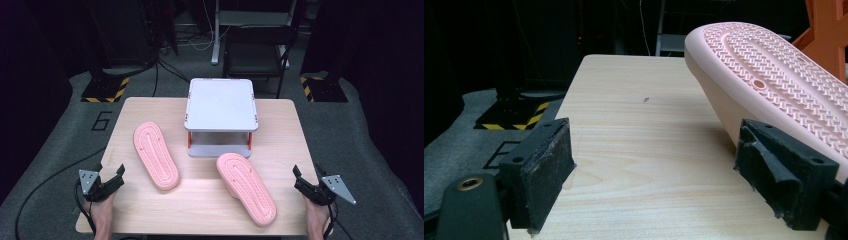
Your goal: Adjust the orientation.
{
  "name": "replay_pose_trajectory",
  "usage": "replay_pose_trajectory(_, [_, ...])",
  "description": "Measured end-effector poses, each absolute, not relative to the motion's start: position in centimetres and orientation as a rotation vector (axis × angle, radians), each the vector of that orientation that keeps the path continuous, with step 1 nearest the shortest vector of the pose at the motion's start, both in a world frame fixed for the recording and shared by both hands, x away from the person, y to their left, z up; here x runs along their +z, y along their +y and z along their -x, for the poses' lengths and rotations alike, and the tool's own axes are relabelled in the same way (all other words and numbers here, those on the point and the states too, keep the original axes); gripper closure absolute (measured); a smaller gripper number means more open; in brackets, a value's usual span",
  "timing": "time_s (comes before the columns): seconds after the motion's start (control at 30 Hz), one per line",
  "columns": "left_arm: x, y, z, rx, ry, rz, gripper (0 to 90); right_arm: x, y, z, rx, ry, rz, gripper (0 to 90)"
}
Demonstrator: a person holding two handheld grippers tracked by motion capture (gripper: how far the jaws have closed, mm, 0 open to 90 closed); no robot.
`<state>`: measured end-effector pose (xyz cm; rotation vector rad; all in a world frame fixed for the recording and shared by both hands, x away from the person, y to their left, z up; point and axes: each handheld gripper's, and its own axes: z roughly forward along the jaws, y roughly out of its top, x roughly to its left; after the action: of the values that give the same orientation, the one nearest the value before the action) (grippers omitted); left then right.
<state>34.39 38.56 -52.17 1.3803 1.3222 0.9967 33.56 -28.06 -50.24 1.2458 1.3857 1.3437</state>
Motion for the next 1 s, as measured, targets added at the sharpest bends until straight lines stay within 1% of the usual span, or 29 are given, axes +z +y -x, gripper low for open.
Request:
replay_pose_trajectory(0.37, [-52.3, 38.2, -34.4, 0.986, 1.326, -1.383, 15.3, -50.1, -27.1, -33.6, 1.331, 1.458, -1.191, 14.8])
replay_pose_trajectory(0.5, [-52.2, 38.3, -34.4, 0.99, 1.317, -1.387, 15.4, -49.8, -26.0, -33.7, 1.319, 1.544, -1.129, 14.8])
replay_pose_trajectory(0.67, [-52.2, 38.8, -34.2, 0.991, 1.34, -1.382, 15.4, -49.3, -24.1, -33.5, 1.344, 1.648, -1.067, 14.8])
replay_pose_trajectory(0.87, [-52.2, 38.8, -34.1, 0.993, 1.359, -1.363, 15.5, -47.7, -20.9, -32.8, 1.383, 1.763, -1.045, 14.9])
replay_pose_trajectory(1.0, [-52.2, 38.6, -34.2, 1.002, 1.341, -1.39, 15.5, -47.7, -18.9, -32.2, 1.376, 1.862, -1.009, 15.1])
